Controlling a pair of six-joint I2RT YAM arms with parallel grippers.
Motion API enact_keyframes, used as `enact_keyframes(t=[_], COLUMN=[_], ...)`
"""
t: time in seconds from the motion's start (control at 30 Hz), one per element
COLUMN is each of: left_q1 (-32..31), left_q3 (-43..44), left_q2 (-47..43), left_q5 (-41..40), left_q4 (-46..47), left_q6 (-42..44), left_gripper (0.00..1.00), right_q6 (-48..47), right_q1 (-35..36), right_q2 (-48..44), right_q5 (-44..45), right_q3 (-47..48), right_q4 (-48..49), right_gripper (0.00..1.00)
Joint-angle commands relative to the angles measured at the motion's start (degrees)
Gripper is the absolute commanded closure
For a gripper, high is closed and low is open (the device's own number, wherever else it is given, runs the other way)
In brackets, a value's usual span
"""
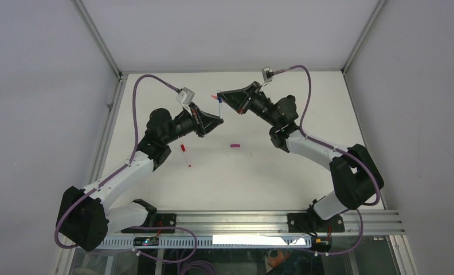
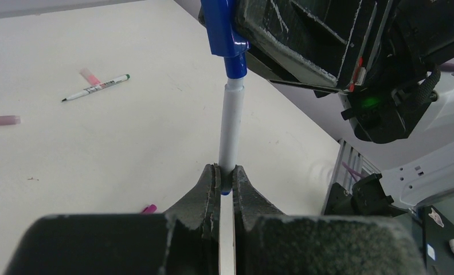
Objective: Insert the pens into the pen caps
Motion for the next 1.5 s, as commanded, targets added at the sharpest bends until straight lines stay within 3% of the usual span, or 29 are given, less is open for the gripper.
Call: enact_keyframes(t=[0.0,0.27,0.5,0.87,1.47], left_q1=[1.13,1.31,1.31,3.04,4.48], left_q3=[4.53,5.34,7.17,9.27,15.16], left_q2=[-1.16,-0.51,-1.51,-4.59,-1.29], left_q5=[-6.02,-5.74,-6.25,-6.59,-5.63], left_q4=[6.17,8.14,4.41,-3.79,-1.92], left_q6=[0.62,0.33,3.82,9.77,10.52], left_gripper=[1.00,1.00,1.00,1.00,1.00], right_q6=[-3.41,-5.79,-7.25,-13.79,-15.96], right_q1=[2.49,6.87,9.28,9.75,13.27], right_q2=[-3.35,-2.75,-1.16,-5.13,-3.85], right_q5=[-2.93,1.94,3.75,2.96,7.11], right_q3=[-2.97,-6.47,-8.61,-10.36,-13.22], right_q4=[-2.51,-1.70,-2.06,-11.69,-13.96], right_gripper=[1.00,1.00,1.00,1.00,1.00])
